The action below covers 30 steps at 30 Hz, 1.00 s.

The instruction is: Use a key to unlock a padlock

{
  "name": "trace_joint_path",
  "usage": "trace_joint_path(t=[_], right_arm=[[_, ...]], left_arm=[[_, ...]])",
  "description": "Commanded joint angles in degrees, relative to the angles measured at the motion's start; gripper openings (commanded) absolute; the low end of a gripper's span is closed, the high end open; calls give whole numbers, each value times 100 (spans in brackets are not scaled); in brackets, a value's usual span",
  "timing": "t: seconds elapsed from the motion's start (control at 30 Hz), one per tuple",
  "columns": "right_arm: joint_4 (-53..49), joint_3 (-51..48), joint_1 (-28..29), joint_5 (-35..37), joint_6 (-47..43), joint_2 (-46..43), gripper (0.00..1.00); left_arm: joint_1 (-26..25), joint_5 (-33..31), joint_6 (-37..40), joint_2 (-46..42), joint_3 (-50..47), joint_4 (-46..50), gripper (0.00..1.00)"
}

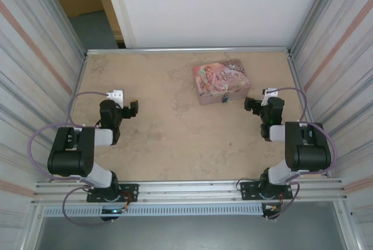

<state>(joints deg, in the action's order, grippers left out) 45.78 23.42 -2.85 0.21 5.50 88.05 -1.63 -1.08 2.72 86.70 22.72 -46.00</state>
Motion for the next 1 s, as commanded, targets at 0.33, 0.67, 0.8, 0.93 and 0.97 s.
trace_joint_path(t=[0.33, 0.67, 0.8, 0.93, 0.97], right_arm=[[-38, 11, 38, 76, -31, 20, 99], [-34, 8, 42, 76, -30, 25, 99], [-35, 7, 33, 76, -31, 22, 99], [-36, 14, 36, 76, -27, 28, 99], [-36, 15, 30, 72, -31, 28, 99]], left_arm=[[-18, -38, 97, -4, 66, 13, 99], [-19, -35, 97, -4, 71, 12, 99], [-12, -26, 89, -4, 67, 12, 99], [5, 21, 80, 3, 80, 38, 99], [6, 26, 80, 4, 84, 38, 99]])
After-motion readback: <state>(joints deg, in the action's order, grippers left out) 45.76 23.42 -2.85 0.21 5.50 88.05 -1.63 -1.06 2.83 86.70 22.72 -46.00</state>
